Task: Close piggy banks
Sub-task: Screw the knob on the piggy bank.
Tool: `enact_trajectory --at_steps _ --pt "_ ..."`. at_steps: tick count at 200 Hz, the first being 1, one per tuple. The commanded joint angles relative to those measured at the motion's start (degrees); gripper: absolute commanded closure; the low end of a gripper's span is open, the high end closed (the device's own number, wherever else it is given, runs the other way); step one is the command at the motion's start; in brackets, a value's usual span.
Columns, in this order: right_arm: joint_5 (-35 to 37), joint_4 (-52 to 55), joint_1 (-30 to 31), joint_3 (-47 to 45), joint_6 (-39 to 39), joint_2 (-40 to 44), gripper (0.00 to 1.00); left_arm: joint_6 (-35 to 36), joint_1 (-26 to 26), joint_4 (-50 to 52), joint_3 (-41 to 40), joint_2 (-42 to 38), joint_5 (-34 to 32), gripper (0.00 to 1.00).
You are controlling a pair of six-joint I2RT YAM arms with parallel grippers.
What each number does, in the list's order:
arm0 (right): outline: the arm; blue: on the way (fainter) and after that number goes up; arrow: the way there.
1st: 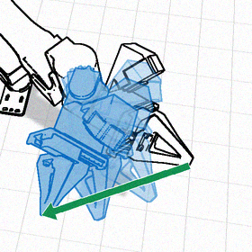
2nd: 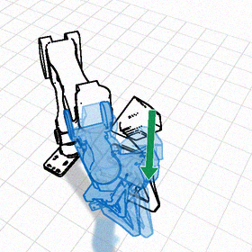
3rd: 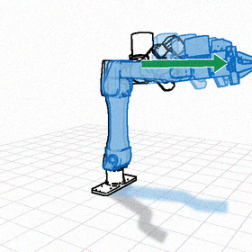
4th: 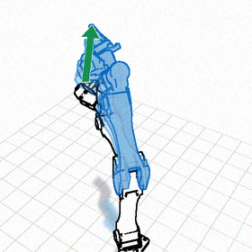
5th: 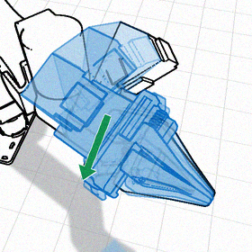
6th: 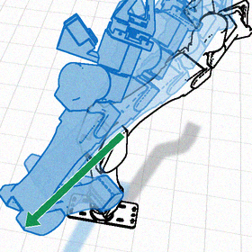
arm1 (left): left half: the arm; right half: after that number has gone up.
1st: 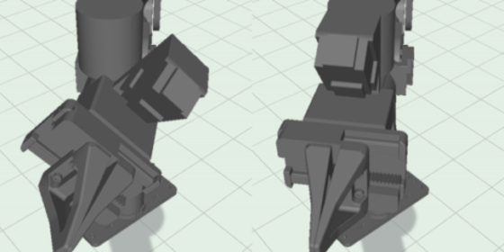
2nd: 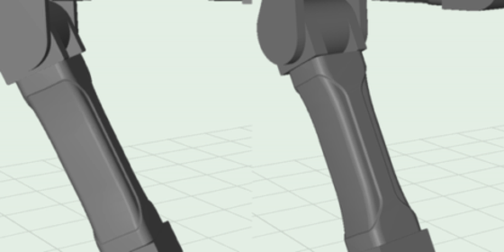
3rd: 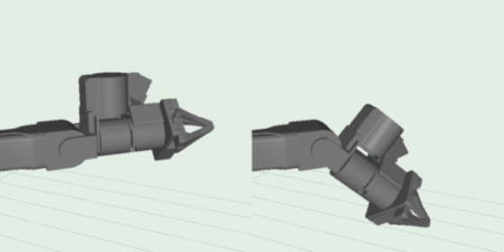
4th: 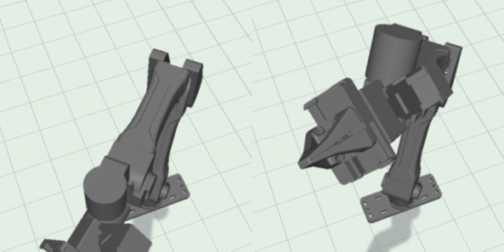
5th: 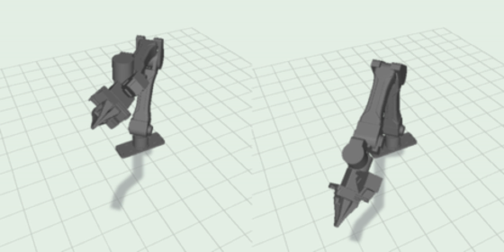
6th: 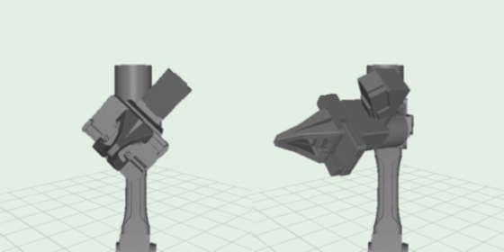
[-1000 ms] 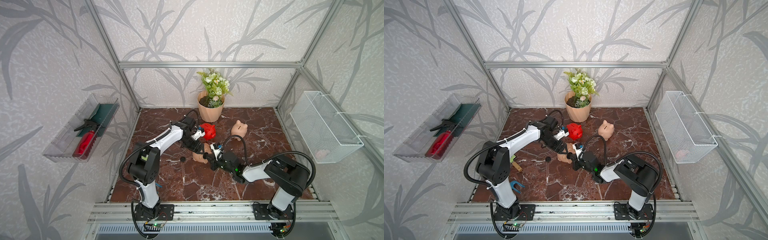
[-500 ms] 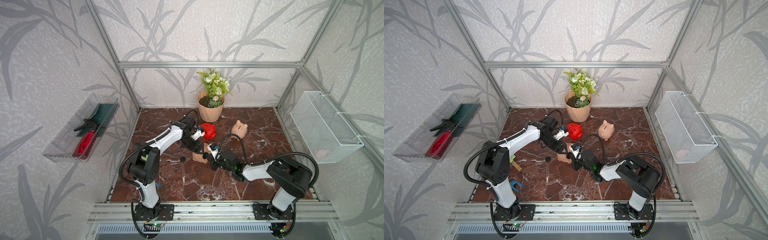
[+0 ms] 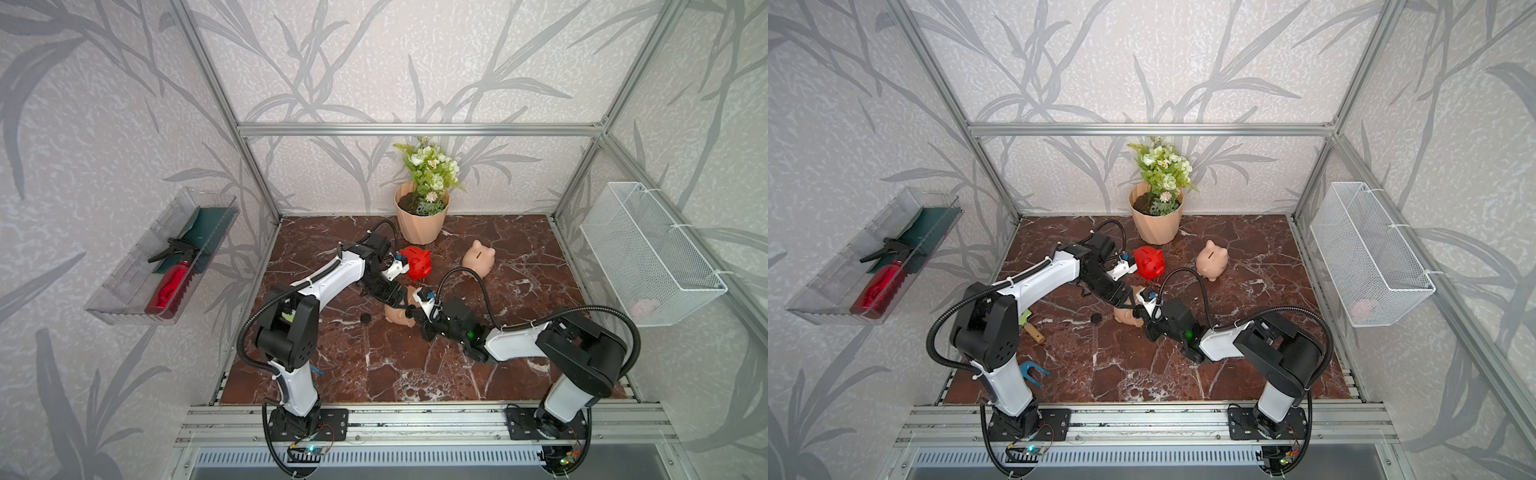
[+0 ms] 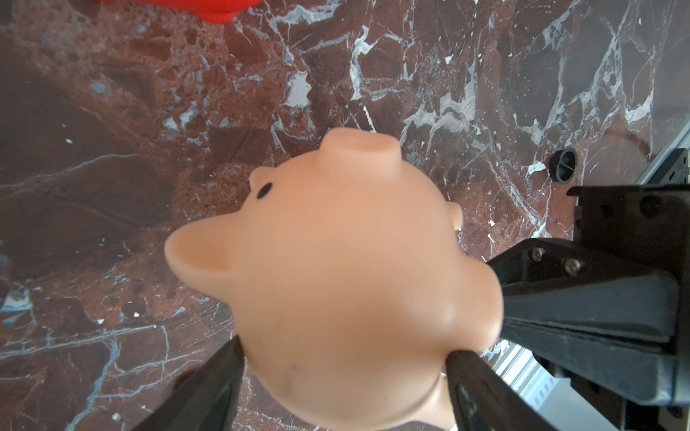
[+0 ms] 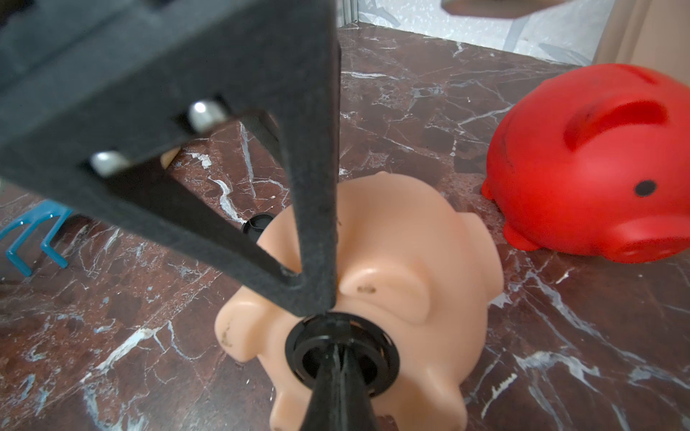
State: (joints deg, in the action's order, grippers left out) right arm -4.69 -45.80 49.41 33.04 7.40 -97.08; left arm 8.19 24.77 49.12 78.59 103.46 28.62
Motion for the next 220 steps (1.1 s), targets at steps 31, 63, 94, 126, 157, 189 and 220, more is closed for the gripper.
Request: enact_trajectory --at_steps 31,63,94,126,157,189,220 --pt "-2.4 0.2 0.1 2.1 0.9 -0.4 1.00 0.8 0.7 1.6 -1.8 -0.9 1.7 0.17" --pt "-0.1 5.7 0.3 2.8 -6.3 0.1 1.00 1.0 0.7 1.6 -2.1 -1.2 1.6 0.17" --pt "2.9 6.2 0.3 2.6 -9.5 0.4 1.00 1.0 0.7 1.5 -1.9 -1.3 2.0 0.17" --pt "0.6 3.9 0.0 2.7 -5.9 0.0 1.00 1.1 0.7 1.3 -1.8 -1.6 2.9 0.17" --pt "-1.6 1.6 -0.6 2.9 0.0 -0.4 1.00 1.4 0.7 1.4 -1.9 -1.6 3.0 0.17" --pt "-4.3 1.2 -2.0 2.5 5.8 -0.4 1.00 1.7 0.7 1.5 -1.9 -1.4 3.2 0.17" --pt "-6.0 2.7 -2.7 2.8 8.9 0.7 1.00 1.9 0.7 1.6 -1.9 -1.3 3.3 0.17"
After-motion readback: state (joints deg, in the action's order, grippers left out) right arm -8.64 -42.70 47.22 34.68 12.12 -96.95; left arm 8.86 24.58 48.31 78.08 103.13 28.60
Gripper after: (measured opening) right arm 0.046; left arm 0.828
